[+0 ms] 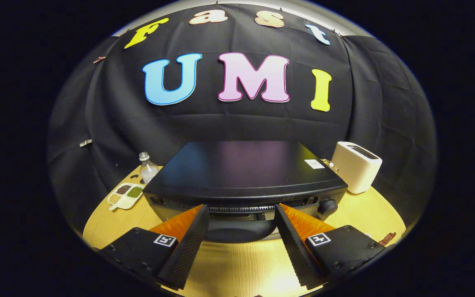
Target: Open the toaster oven, put the food inside, and close the toaster oven door.
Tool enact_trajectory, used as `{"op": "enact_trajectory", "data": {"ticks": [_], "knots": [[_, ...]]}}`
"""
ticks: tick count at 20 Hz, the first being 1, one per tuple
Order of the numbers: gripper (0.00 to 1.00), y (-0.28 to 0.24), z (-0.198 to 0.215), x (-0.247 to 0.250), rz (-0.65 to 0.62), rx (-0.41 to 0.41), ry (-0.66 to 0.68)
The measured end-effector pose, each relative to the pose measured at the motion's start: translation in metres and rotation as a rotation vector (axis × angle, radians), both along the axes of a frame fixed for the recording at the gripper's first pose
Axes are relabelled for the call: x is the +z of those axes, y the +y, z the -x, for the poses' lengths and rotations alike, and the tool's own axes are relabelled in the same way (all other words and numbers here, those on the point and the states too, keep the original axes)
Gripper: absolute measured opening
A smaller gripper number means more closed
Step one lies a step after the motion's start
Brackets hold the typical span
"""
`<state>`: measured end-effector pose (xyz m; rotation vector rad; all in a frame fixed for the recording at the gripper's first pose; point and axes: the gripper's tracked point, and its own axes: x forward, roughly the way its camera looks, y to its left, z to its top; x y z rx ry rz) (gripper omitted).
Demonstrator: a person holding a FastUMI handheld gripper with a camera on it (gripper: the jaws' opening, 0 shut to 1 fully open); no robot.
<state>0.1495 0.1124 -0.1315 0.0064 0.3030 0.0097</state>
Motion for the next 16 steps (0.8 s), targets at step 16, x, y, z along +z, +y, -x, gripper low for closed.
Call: {"op": "enact_trajectory", "data": {"ticks": [16], "knots": [[0.96,-0.004,0.087,-0.098,-0.018,0.075,0.213]]}}
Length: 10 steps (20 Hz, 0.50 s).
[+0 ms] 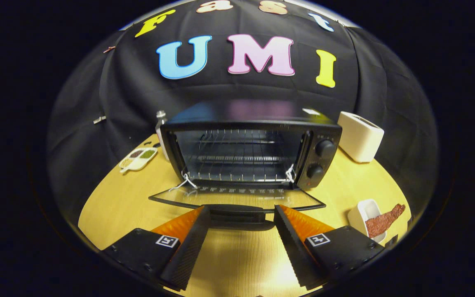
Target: Open the toaster oven, put the food inside, and close the toaster oven door.
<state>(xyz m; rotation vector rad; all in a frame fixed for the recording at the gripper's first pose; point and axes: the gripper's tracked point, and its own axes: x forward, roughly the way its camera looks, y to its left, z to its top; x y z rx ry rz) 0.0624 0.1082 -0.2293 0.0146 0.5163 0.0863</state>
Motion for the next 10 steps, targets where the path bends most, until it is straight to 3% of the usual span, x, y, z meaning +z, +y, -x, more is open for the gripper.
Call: {"op": "enact_trajectory", "data": {"ticks": [6,10], "knots": [[0.96,-0.011,0.015,-0.029,-0.01,-0.002,0.083],[0.97,-0.025,0.028,-0.01,-0.003,0.044,0.063]]}}
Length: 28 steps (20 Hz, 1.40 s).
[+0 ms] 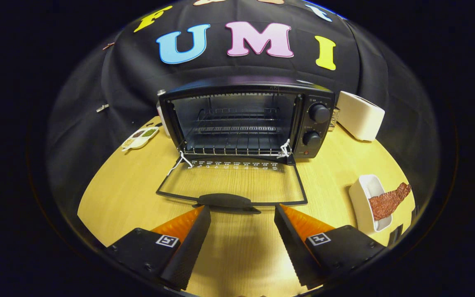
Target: Open the toaster oven, put the food inside, and close the toaster oven door.
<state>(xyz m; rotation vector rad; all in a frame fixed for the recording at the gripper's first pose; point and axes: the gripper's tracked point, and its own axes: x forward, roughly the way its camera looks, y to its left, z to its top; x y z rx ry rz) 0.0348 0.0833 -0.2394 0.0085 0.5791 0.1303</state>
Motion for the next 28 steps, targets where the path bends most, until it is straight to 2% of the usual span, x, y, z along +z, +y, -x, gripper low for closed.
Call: {"op": "enact_trajectory", "data": {"ticks": [8,12,21,28], "knots": [[0.97,-0.087,0.017,0.088,0.014,0.013,-0.062],[0.97,-0.136,0.019,0.11,0.012,0.008,-0.07],[0.98,-0.239,0.01,0.079,-0.029,0.067,0.054],[0.99,-0.295,-0.002,0.038,-0.147,0.113,0.169]]}}
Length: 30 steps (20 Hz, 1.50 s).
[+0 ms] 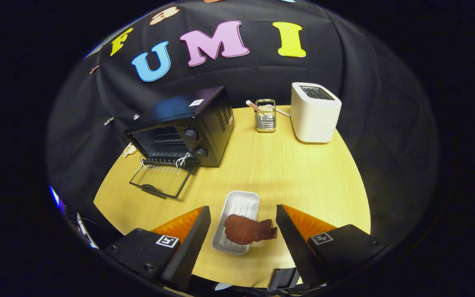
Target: Open the toaster oven, put the food inside, and close the toaster oven door.
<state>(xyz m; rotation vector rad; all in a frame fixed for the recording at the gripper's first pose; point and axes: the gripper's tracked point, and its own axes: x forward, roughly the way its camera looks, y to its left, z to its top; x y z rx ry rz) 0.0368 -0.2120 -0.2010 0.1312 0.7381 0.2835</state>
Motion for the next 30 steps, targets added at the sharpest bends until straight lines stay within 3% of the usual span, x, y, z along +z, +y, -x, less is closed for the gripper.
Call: {"op": "enact_trajectory", "data": {"ticks": [7,8,12,15,17,21,23,30], "knots": [[0.94,-0.016,0.001,-0.049,-0.161,0.01,0.177],[0.9,-0.015,0.0,-0.055,-0.191,0.003,0.213],[0.59,-0.012,0.006,-0.071,-0.264,-0.018,0.34],[0.52,-0.011,0.016,-0.075,-0.269,-0.002,0.396],[0.32,-0.011,0.013,-0.076,-0.275,-0.008,0.41],[0.17,-0.011,0.011,-0.065,-0.382,-0.064,0.441],[0.14,-0.015,0.01,-0.063,-0.381,-0.08,0.425],[0.13,-0.015,0.021,-0.025,-0.328,-0.146,0.336]]}}
